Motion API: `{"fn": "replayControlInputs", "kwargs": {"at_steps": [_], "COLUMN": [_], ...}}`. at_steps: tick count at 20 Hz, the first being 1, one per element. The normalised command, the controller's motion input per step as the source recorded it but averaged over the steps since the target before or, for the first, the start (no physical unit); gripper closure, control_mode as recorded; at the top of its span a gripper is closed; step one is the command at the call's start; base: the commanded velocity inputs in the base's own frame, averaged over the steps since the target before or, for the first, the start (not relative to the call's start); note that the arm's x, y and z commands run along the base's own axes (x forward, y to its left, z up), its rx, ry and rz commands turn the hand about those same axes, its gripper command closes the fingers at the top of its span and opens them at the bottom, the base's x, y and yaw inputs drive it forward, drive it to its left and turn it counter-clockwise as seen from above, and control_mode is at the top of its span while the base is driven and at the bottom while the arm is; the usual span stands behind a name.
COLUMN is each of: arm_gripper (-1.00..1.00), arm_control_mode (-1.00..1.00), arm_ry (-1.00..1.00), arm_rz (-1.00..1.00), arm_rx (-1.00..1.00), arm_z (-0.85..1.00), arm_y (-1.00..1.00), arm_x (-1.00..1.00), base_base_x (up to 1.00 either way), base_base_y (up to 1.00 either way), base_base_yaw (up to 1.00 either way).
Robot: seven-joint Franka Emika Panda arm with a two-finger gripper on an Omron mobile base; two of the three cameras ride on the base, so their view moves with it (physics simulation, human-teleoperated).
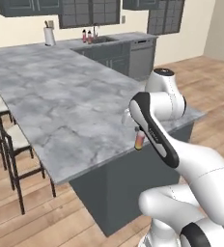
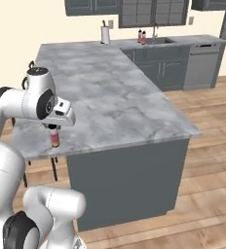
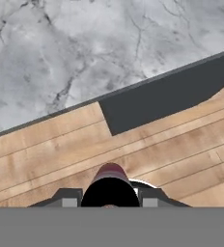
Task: Place the large bottle from the dining counter next to the other large bottle outside the sink, and place the small bottle from the dining counter next to the other small bottle inside the sink.
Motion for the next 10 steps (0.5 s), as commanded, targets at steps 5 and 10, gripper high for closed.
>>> {"fn": "replayControlInputs", "kwargs": {"at_steps": [5,10], "arm_gripper": [1.00,1.00], "arm_control_mode": [1.00,1.00], "arm_ry": [0.00,0.00], "arm_rz": [0.00,0.00], "arm_rx": [0.00,0.00], "arm_z": [0.00,0.00], "arm_y": [0.00,0.00], "arm_x": [0.00,0.00], "base_base_x": [0.35,0.77], "base_base_y": [-1.00,-1.00], "base_base_yaw": [0.21,0.32]}}
